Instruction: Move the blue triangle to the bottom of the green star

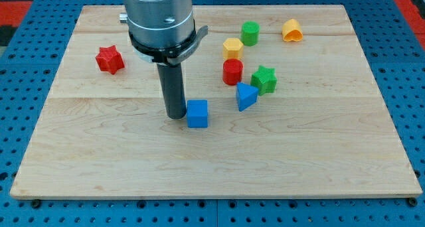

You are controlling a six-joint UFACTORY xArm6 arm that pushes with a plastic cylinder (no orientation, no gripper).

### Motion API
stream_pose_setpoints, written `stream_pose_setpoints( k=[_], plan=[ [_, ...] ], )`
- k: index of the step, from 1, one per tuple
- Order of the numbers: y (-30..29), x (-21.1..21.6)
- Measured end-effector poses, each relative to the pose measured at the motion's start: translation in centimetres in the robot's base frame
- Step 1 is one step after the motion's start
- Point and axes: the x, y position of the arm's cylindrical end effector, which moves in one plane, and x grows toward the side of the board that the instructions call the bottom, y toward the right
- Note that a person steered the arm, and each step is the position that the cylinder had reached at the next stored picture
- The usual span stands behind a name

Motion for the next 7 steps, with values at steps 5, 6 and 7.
stream_pose_setpoints(
  k=[5, 6, 7],
  plan=[
    [14.2, 0.1],
    [10.4, -0.2],
    [7.6, -4.9]
  ],
)
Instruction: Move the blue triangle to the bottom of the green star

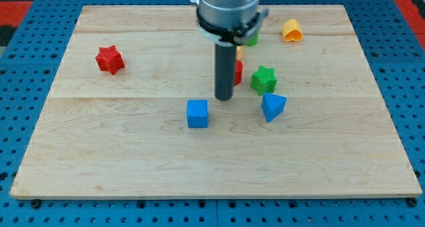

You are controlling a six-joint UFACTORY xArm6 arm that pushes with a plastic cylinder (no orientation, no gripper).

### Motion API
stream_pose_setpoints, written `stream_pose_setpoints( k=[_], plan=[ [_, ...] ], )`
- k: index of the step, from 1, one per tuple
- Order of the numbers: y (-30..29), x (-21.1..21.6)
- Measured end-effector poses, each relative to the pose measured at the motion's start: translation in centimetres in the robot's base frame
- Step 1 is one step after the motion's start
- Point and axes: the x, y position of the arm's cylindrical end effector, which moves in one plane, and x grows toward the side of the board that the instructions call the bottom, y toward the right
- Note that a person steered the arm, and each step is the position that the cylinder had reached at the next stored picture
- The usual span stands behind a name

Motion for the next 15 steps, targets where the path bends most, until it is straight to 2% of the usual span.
stream_pose_setpoints(
  k=[1, 2, 3, 4, 7, 8, 10, 11, 14, 15],
  plan=[
    [-7.9, -1.5],
    [-11.8, -6.9],
    [-17.5, -10.4],
    [-23.5, -9.2],
    [-20.5, -0.1],
    [-21.3, -2.1],
    [-12.6, -12.3],
    [-12.3, -15.0],
    [-10.8, -17.4],
    [-12.4, -19.7]
  ],
)
